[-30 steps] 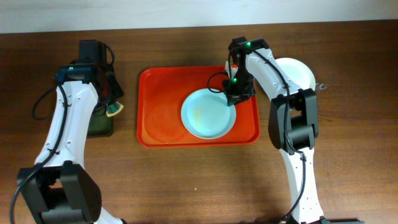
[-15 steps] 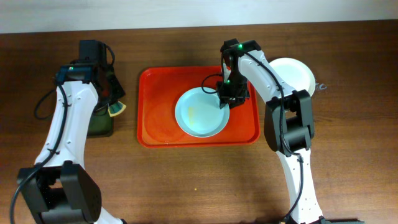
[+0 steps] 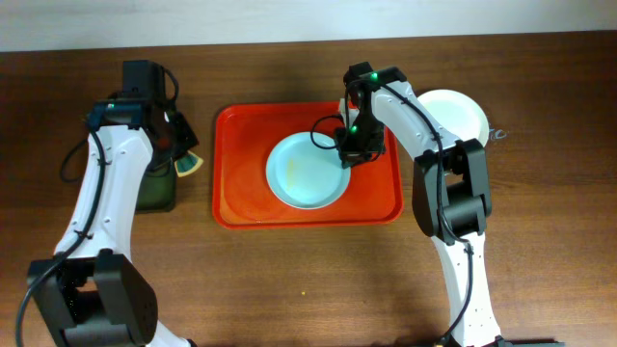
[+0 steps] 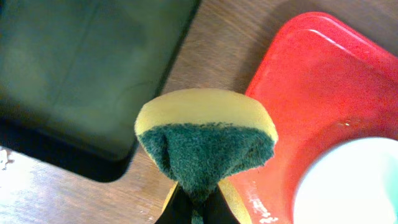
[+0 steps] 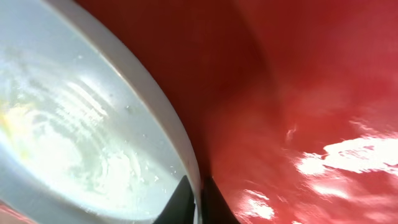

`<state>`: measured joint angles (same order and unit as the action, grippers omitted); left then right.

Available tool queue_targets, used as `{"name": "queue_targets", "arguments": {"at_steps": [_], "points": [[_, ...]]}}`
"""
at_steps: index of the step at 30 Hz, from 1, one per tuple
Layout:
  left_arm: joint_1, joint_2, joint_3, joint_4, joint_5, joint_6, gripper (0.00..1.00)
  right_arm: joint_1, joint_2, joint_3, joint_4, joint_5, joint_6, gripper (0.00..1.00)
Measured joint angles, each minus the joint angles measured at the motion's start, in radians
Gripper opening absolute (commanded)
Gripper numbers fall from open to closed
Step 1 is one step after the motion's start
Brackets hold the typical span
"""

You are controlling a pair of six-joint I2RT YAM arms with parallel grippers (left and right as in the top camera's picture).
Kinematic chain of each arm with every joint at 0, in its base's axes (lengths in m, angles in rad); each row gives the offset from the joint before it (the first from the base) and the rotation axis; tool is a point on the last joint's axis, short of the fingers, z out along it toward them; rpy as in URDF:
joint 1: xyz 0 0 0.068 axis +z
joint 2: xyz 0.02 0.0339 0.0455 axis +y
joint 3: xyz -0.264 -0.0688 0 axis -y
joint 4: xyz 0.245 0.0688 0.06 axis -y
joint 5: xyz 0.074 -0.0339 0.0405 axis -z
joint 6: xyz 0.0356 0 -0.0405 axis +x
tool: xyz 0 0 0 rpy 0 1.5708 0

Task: Clean dirty plates on tray and stack at the side
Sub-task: 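Drag the light blue plate toward the left gripper holding the sponge, then scrub the light blue plate with the sponge in the left gripper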

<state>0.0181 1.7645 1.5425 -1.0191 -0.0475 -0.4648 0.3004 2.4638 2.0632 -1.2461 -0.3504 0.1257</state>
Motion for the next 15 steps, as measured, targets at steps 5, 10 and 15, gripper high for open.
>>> {"name": "queue_targets", "arguments": {"at_steps": [5,10,15], "points": [[-0.063,0.013,0.000,0.072,0.089,0.000,0.00,0.002,0.011,-0.008,0.048,-0.121,0.006,0.04],[-0.175,0.129,0.000,0.146,0.129,-0.037,0.00,0.038,0.011,-0.012,0.093,-0.137,0.043,0.04],[-0.303,0.281,-0.001,0.289,0.199,-0.057,0.00,0.075,0.008,-0.011,0.100,-0.085,0.111,0.04]]}}
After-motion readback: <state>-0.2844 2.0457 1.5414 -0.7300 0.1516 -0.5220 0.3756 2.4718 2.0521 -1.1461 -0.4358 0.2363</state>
